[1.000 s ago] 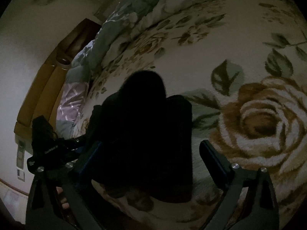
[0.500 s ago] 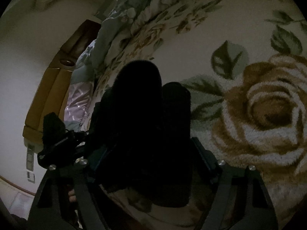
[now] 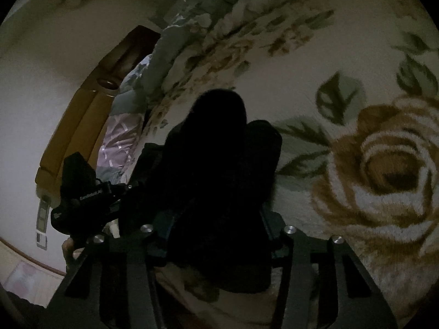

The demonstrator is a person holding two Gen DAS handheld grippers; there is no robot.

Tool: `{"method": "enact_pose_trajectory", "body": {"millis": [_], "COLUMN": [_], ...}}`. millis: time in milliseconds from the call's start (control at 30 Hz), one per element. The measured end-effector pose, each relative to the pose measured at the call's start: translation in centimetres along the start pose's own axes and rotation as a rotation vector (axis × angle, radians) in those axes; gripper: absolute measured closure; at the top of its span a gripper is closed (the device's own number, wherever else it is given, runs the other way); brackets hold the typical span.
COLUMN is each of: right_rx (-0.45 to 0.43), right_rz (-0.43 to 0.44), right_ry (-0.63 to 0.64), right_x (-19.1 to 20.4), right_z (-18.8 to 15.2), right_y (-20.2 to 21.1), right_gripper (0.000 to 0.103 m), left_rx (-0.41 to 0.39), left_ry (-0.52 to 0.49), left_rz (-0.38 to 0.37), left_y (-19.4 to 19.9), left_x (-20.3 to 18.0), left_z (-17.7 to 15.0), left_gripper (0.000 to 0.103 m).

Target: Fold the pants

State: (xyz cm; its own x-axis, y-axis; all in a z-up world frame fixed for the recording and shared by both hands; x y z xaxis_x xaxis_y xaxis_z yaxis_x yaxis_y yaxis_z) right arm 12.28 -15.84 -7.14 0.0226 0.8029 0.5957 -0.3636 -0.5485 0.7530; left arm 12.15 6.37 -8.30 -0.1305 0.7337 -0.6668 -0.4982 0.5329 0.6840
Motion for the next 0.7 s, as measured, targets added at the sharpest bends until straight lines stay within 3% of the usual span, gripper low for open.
{"method": "enact_pose_trajectory", "body": {"millis": [367,700], "right_rx": [-0.080,-0.072], "right_rz": [0.045,0.015], "right_ry": [0.109,0.169], "right_x": [4.2,5.2], "right_z": [4.9,10.4], "right_y": [1.9,-1.9], "right_gripper": [0.058,0.058], "left_rx": [-0.087,-0.139], "left_ry": [-0.038,-0.015], "left_rz": [-0.027,0.029], "left_y": [3.8,2.4], "left_x": [-2.9,-1.7], "left_z": [3.4,8.4], "left_gripper": [0.076,0.076]}}
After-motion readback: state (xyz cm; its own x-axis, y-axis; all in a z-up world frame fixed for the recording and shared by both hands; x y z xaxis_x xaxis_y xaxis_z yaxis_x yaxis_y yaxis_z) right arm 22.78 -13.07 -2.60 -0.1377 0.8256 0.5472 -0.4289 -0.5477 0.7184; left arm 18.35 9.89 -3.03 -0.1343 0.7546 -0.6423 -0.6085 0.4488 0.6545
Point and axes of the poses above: each gripper's, at about its wrist camera, not at the fingertips, and y roughly against the way its jaws point, x to its left, z to its top, the point moved 9 cm from there along -y, roughly the way its jaws point, and after that the axes turned 11 degrees about -z, right-handed, at the moved point
